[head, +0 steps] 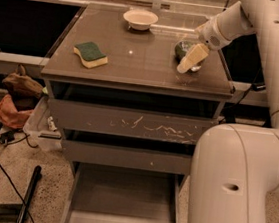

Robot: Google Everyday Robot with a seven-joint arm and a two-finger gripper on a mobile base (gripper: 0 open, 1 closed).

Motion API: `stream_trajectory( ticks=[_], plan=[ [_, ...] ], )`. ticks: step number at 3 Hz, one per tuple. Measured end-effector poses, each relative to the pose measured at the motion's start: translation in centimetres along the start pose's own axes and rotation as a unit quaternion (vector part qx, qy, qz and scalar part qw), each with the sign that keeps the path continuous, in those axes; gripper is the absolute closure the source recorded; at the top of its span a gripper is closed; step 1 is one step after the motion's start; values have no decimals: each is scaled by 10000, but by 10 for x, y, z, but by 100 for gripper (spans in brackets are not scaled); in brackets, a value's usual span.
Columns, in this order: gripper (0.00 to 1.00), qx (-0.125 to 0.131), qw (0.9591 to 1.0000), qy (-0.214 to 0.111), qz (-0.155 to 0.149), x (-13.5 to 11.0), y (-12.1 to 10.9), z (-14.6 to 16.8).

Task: Place green can into bottom drawer

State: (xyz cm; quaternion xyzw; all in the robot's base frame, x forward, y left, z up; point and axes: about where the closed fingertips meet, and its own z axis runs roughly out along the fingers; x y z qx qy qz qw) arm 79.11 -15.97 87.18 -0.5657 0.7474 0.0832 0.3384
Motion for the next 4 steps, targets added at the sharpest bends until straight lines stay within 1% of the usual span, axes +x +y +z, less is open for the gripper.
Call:
stream_trajectory(
  ticks=[1, 3, 4],
  plan=[
    [0, -86, 9997, 43, 233, -1, 0, 4],
    [0, -304, 9974, 127, 649, 13, 5, 27],
    [16, -390, 9961, 188, 774, 21, 7, 40]
  ],
)
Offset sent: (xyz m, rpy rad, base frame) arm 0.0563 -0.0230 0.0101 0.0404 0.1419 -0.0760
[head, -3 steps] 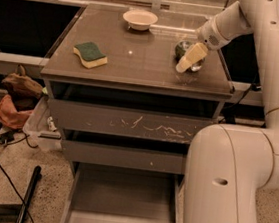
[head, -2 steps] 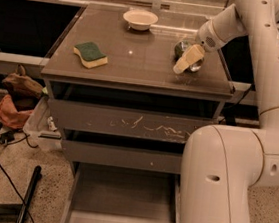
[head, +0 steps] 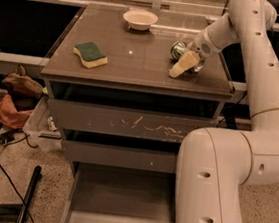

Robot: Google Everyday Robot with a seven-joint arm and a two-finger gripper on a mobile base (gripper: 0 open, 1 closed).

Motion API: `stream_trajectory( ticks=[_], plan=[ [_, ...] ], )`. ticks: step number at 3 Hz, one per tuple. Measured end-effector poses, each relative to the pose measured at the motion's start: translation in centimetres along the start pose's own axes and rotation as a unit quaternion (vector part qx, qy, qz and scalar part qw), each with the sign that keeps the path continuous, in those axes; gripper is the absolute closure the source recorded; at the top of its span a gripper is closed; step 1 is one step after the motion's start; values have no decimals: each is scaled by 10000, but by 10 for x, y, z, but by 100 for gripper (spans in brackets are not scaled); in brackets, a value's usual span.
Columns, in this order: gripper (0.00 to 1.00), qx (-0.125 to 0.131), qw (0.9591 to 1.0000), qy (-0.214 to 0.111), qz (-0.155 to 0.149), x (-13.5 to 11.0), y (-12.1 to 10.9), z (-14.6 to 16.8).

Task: Place green can into bottom drawer

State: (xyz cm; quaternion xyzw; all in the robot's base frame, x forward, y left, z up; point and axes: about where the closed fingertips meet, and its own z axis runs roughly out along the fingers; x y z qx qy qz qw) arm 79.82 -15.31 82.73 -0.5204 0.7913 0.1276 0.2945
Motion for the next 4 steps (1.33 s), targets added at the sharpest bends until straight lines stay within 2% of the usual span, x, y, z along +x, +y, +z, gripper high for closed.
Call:
stream_trajectory(
  ticks=[3, 4],
  plan=[
    [83, -1, 10000, 0, 3, -3, 1, -3],
    [100, 4, 10000, -38, 6, -4, 2, -10]
  ],
)
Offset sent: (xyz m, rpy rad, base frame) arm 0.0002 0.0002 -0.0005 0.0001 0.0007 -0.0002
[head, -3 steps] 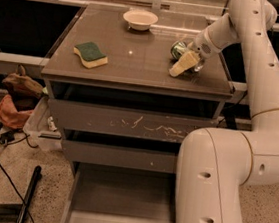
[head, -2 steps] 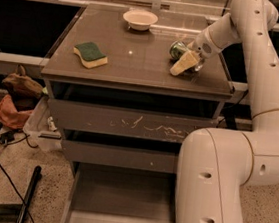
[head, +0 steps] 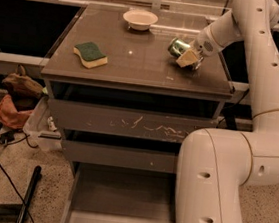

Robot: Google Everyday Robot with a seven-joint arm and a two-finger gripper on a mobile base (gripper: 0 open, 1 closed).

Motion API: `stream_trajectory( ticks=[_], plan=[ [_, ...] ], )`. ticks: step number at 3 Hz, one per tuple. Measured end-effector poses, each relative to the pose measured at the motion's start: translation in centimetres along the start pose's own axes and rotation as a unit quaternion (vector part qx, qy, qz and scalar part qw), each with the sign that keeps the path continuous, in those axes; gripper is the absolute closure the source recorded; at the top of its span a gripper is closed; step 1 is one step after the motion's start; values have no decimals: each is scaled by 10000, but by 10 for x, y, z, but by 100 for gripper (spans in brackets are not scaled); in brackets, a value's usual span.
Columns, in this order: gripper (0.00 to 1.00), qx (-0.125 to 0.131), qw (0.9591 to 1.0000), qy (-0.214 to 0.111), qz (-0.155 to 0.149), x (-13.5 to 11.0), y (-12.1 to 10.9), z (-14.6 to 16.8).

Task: Place green can into bottom drawer

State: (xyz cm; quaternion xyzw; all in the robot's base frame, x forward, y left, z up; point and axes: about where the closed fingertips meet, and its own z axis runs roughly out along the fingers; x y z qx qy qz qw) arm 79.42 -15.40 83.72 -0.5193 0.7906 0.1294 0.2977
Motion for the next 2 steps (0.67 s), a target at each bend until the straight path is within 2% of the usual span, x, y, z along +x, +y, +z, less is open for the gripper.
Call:
stream_trajectory(
  ticks=[1, 2],
  plan=[
    [100, 0, 10000, 0, 0, 0, 0, 0],
    [100, -110, 9999, 118, -56, -4, 11, -11]
  ],
)
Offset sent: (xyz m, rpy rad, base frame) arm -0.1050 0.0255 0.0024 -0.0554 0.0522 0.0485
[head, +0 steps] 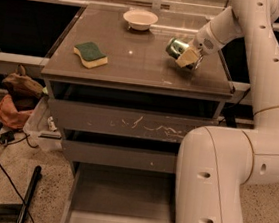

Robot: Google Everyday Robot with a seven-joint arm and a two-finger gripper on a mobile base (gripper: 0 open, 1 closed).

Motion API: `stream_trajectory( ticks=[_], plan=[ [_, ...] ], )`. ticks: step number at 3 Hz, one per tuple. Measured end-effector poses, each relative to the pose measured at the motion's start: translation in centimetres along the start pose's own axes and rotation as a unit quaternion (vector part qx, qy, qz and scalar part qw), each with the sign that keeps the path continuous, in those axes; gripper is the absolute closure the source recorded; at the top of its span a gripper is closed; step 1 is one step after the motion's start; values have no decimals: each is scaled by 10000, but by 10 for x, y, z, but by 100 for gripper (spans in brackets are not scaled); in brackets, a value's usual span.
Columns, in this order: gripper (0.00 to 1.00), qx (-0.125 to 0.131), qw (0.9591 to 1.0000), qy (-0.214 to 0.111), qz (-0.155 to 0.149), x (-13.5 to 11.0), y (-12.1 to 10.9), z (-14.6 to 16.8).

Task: Place green can into bottom drawer

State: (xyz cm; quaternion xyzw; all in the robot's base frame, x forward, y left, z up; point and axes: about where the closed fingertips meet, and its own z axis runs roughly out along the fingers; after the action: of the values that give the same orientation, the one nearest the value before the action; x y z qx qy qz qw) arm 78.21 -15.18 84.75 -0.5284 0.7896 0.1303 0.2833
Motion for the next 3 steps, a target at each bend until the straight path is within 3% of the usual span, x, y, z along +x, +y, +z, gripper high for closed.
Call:
stream_trajectory(
  ticks=[1, 2, 3],
  plan=[
    [100, -66, 10000, 11, 43, -2, 9, -16],
    [100, -150, 9993, -221, 246, 5, 18, -35],
    [100, 147, 9977, -616, 258, -2, 28, -78]
  ],
)
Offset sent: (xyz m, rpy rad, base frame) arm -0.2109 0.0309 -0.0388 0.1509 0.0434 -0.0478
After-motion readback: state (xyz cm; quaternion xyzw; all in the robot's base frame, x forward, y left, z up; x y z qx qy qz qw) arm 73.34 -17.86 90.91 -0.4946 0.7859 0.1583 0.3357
